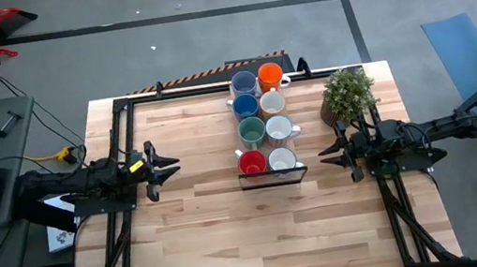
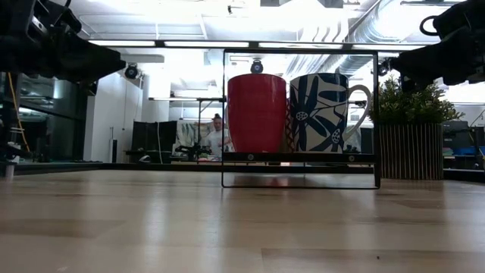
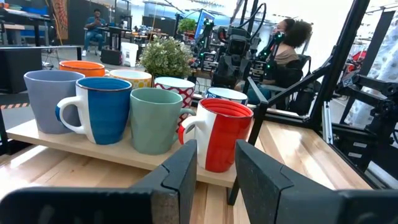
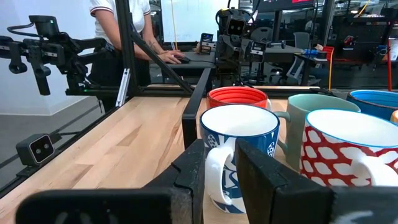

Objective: Place coffee mugs
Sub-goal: Return to Home Position

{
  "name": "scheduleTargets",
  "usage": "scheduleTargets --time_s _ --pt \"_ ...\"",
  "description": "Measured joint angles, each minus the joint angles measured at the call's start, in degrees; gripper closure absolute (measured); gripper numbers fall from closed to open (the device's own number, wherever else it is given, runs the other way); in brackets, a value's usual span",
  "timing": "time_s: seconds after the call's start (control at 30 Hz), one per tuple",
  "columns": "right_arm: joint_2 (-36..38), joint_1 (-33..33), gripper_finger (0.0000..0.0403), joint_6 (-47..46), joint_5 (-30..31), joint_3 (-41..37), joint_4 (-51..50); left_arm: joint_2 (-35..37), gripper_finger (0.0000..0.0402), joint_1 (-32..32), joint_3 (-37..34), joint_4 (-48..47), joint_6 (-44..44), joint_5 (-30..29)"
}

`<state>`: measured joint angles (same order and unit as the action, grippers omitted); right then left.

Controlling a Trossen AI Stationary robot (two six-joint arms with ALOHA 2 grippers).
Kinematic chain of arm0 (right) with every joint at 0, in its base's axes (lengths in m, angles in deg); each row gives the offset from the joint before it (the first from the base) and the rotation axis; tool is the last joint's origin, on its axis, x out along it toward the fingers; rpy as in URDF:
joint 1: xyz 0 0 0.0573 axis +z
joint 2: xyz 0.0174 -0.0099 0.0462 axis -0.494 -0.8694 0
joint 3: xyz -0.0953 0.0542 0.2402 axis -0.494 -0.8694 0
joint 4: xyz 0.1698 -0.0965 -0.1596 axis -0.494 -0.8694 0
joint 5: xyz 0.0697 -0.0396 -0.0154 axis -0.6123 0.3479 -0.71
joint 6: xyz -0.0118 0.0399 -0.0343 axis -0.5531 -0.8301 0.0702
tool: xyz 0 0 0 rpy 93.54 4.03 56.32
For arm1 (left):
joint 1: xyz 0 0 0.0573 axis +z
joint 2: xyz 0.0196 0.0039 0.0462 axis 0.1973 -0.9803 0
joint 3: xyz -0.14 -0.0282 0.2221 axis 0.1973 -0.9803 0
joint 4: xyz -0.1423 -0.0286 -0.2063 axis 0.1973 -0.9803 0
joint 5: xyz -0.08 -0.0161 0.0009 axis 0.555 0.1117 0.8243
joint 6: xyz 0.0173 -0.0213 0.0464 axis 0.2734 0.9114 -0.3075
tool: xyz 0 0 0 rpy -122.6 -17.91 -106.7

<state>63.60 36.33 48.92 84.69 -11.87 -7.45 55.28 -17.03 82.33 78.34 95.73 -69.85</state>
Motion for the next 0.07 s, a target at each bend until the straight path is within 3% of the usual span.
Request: scheduleTargets --time_s 0.07 --pt "0.0 0.01 0.0329 0.01 0.02 0.0 0.0 0.0 0.0303 0.0 0.0 0.0 0.01 0.0"
